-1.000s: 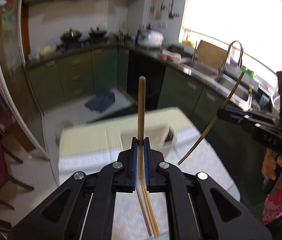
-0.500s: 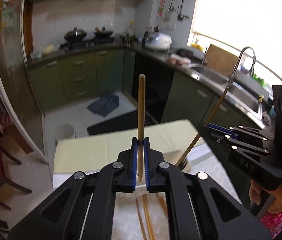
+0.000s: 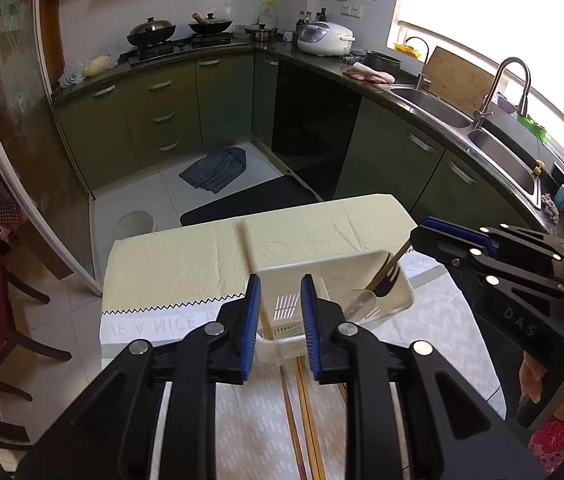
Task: Organize utensils
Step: 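Lift both chopsticks over the holder and release them inside, then lower both tools to the remaining chopsticks on the cloth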
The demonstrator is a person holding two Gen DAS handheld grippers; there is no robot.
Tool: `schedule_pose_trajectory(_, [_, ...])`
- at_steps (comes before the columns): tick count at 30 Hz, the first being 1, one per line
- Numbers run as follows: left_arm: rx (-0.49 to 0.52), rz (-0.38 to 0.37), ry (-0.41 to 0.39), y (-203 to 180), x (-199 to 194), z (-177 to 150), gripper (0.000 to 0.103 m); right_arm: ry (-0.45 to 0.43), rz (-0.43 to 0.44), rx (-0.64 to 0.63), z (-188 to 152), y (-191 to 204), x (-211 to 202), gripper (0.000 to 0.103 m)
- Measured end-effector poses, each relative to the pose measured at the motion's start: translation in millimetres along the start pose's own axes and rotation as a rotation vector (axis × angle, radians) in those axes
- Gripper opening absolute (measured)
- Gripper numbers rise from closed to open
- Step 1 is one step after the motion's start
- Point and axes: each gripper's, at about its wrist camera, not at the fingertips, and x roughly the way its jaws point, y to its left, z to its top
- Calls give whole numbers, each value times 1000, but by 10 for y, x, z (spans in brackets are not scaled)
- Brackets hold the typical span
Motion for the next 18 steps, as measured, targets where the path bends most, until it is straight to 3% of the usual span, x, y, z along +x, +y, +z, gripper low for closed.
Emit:
schedule_pose_trajectory(2, [-4, -3, -12, -9, -90, -21, 21, -17, 9, 1, -4, 25, -114, 12])
schedule_pose_trajectory(5, [6, -2, -16, -64, -232, -94, 33, -56, 36, -5, -67, 47, -376, 14])
schedule_pose_trajectory(8, [18, 6, 20, -110, -279, -325, 36, -66, 36, -24, -243, 54, -607, 25])
schedule_pose_trajectory(10, [11, -4, 81, -110, -187, -555, 36, -41, 24, -41, -418, 33, -668, 33])
schedule_pose_trajectory(14, [-20, -37, 238, -52, 233, -1090, 36, 59, -1, -31, -941, -86, -561, 33])
schedule_pose_trajectory(18, [-67, -37, 382, -2, 748, -1472, 36, 208, -12, 8, -1466, -234, -187, 33])
